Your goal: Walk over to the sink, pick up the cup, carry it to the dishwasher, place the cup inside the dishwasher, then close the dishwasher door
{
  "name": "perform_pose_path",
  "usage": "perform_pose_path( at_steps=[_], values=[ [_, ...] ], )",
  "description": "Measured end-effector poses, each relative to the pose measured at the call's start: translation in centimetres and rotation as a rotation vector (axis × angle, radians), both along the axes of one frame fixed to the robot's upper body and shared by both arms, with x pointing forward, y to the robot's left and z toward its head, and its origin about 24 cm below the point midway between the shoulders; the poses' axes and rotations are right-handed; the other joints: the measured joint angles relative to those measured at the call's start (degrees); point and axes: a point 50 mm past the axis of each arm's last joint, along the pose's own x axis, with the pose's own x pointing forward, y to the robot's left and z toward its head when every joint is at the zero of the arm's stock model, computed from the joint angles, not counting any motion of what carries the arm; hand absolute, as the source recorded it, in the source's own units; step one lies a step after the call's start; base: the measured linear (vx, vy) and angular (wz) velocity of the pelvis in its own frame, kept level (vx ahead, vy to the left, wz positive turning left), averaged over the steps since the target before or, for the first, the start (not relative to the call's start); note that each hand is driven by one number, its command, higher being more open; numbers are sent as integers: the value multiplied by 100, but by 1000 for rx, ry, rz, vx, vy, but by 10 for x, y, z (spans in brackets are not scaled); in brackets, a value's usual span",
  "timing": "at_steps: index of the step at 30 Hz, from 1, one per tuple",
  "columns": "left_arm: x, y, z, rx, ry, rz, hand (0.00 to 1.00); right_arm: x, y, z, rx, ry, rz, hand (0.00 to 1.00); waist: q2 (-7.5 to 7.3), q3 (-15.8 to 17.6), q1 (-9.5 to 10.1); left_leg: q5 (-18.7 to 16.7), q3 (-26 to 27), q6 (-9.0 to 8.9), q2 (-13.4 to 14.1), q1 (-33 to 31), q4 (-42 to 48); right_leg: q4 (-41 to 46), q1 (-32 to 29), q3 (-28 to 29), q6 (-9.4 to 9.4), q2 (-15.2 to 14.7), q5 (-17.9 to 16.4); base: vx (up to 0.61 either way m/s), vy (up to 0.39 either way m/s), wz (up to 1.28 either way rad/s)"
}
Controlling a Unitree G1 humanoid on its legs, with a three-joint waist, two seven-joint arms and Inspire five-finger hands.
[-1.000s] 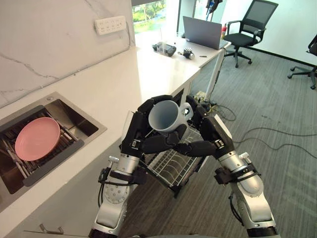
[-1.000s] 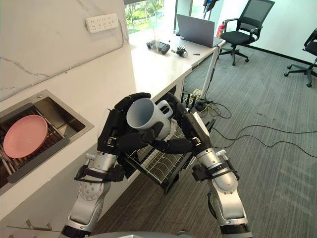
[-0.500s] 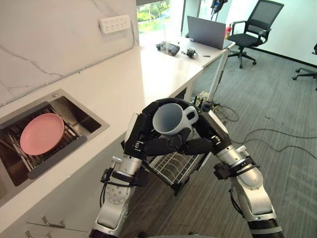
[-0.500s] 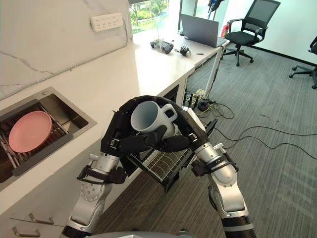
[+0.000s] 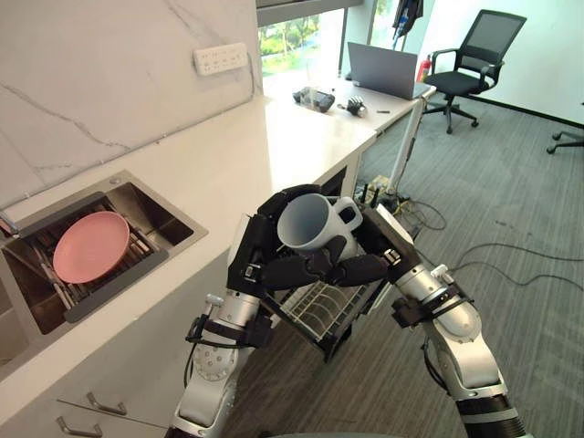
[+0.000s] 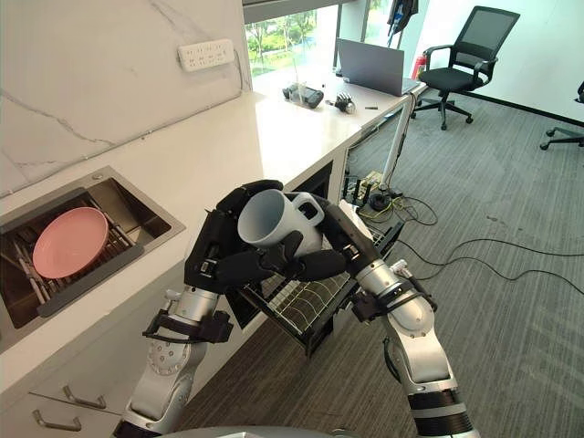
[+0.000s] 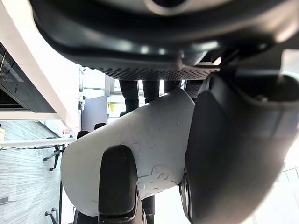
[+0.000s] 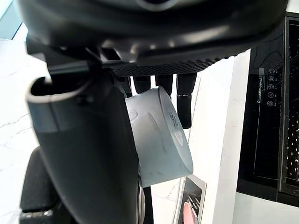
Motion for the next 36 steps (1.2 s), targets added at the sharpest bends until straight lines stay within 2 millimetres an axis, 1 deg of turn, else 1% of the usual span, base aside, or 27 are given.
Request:
perform_pose_path(
  at_steps=[5, 8, 12, 15, 17, 21, 25, 27, 28, 29, 31, 32, 34, 35, 36],
  values=[
    [-2, 0, -3, -3, 15, 3, 100, 1, 3, -6, 40, 24, -24, 0, 0, -78, 0, 5, -4, 2, 7, -4, -1, -5, -1, -2, 0, -1, 1, 0, 0, 0],
    [-3, 0, -5, 1, 21, -2, 100, 3, 4, -8, 90, 27, -83, 0, -2, -80, 0, 9, -3, 2, 8, -6, -1, -10, -1, -1, 1, -2, 1, 0, 0, 0],
    [-5, 1, -7, 2, 34, 4, 100, 4, -3, -7, 146, 18, -183, 0, -6, -82, 0, 10, 2, 3, 9, -10, -1, -22, -2, 2, 4, -2, 3, 0, 0, 0],
    [-5, 2, -7, 2, 34, 9, 100, 6, -10, -11, 162, 33, -238, 0, -29, -98, 0, 10, 2, 3, 11, -13, -1, -33, -1, 1, 6, 1, 6, 0, 0, 0],
    [-4, 5, -7, 0, 34, 26, 100, 5, -12, -16, 182, 52, -284, 0, -52, -112, -7, 10, 10, 3, 16, -25, 0, -77, 3, 4, 8, 12, 27, 0, 0, 0],
    [-4, 13, -8, -19, 45, 89, 100, 2, -17, -20, 236, 69, -348, 0, -54, -113, -5, 9, 15, 2, 17, -28, 0, -88, 4, 7, 9, 14, 33, 0, 0, 0],
    [-7, 28, -16, -32, 90, 177, 100, -4, -30, -26, 267, 86, -440, 0, -60, -115, -1, 9, 14, 1, 17, -31, -1, -93, 5, 4, 9, 13, 33, 0, 0, 0],
    [-11, 35, -25, -21, 145, 186, 100, -8, -39, -30, 265, 99, -480, 0, -66, -118, 5, 8, 7, 1, 17, -34, -1, -95, 8, -3, 9, 12, 33, 0, 0, 0],
    [-15, 37, -37, -17, 206, 161, 100, -11, -45, -33, 263, 110, -509, 0, -67, -118, 7, 8, 0, 1, 16, -37, -2, -96, 9, -9, 10, 10, 32, 0, 0, 0],
    [-17, 38, -43, -12, 241, 145, 100, -13, -48, -34, 262, 114, -522, 0, -67, -118, 8, 8, -4, 1, 15, -40, -2, -96, 10, -13, 10, 9, 32, 0, 0, 4],
    [-30, 33, -76, 85, 395, 21, 100, -16, -60, -41, 257, 137, -571, 0, -74, -121, 5, 8, -18, 0, 12, -55, -2, -100, 7, -30, 12, 3, 30, 0, 0, 4],
    [-34, 30, -85, 126, 432, -30, 100, -16, -63, -43, 257, 145, -583, 0, -75, -122, 8, 8, -26, 0, 10, -60, -2, -102, 7, -37, 13, 2, 30, 0, 0, 6],
    [-54, 14, -121, 275, 610, -251, 100, -14, -70, -53, 227, 191, -594, 0, -80, -126, 1, 0, -51, -12, 9, -85, -2, -113, 2, -61, 17, -2, 34, 0, 0, 5],
    [-60, 11, -131, 288, 667, -300, 100, -14, -71, -57, 220, 210, -595, 0, -88, -138, 1, 0, -52, -12, 10, -91, -2, -127, 2, -62, 20, -2, 39, 4, -1, 5],
    [-72, 9, -152, 301, 794, -357, 100, -11, -72, -66, 202, 254, -593, 0, -92, -143, -18, 0, -82, -11, 6, -97, -2, -173, 24, -102, 28, 5, 43, 1, -6, 7]
  ],
)
